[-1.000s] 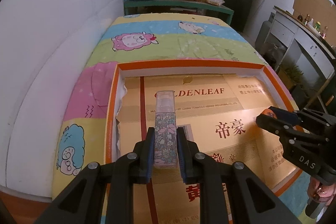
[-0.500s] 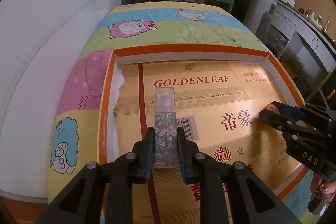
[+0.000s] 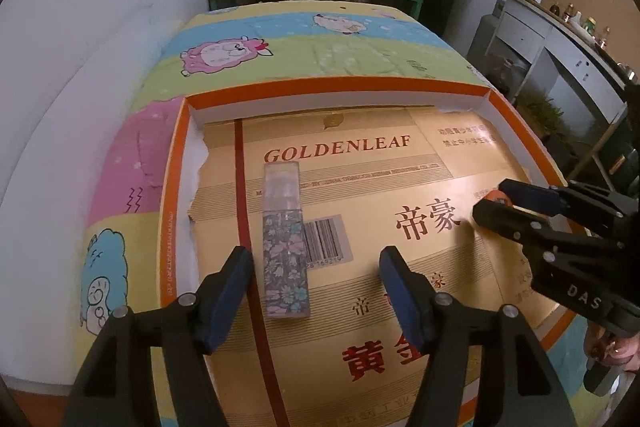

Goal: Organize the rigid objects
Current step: 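Stand the bottle in the box and open the left tool while the right tool sets the tin inside, then move both open tools back from the box toward the remaining objects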

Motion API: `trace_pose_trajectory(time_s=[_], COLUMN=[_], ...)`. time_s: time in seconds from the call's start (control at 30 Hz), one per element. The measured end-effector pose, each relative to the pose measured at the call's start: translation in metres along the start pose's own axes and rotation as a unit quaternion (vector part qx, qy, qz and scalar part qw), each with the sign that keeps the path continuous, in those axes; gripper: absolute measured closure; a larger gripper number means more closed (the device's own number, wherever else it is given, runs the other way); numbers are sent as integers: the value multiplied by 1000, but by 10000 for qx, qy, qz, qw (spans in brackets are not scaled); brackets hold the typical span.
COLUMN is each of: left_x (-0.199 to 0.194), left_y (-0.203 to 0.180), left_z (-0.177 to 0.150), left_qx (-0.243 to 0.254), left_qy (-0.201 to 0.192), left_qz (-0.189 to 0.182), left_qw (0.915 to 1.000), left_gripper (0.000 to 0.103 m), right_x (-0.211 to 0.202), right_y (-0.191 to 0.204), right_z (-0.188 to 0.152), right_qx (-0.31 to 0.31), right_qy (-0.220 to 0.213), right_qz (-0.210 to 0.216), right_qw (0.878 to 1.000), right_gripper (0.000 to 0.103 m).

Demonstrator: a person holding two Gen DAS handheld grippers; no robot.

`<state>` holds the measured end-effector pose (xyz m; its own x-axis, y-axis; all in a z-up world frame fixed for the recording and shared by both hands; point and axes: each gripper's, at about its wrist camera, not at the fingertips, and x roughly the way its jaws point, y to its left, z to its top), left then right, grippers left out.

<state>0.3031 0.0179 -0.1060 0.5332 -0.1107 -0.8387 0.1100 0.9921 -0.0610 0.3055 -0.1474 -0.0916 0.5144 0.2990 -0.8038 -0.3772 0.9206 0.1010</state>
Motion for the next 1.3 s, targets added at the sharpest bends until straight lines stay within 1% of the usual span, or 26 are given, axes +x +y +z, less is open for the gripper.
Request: trace_pose_trajectory(time_s=[0.03, 0.23, 0.3, 0.37, 0.53, 0.67, 0.77, 0.83, 1.07, 1.3], left_x=[-1, -15, -21, -29, -54, -85, -103, -116, -153, -187], left_y=[0, -3, -6, -8, -9, -10, -8, -9, -10, -15], left_z=[-1, -9, -14, -20, -33, -43, -51, -59, -79, -100], left_qx=[-1, 128, 226, 259, 185, 96, -6, -29, -94, -100], left_qy=[-19, -307, -391, -485, -708, -1004, -1109, -1203, -1379, -1569], left_qz=[38, 289, 396, 439, 373, 312, 224, 233, 82, 91], left_qw=[10000, 9990, 9982, 9975, 9966, 9944, 9936, 9925, 9904, 9875], left_gripper=[37, 38, 44, 48, 48, 48, 48, 48, 48, 48], right_x=[-1, -15, -22, -32, -60, -87, -107, -119, -155, -185], right_y=[0, 4, 5, 8, 16, 21, 28, 33, 55, 70], right_z=[-1, -5, -9, -14, -30, -46, -61, -71, -98, -118], right_qx=[8, 26, 45, 74, 158, 322, 396, 417, 265, 165], right_qy=[-13, -156, -235, -345, -571, -710, -802, -834, -994, -1118], right_qz=[1, -60, -80, -93, -153, -135, -158, -182, -326, -368], right_qw=[10000, 9999, 9997, 9993, 9981, 9969, 9959, 9955, 9942, 9929], right_gripper=[59, 57, 57, 57, 57, 56, 56, 56, 56, 56])
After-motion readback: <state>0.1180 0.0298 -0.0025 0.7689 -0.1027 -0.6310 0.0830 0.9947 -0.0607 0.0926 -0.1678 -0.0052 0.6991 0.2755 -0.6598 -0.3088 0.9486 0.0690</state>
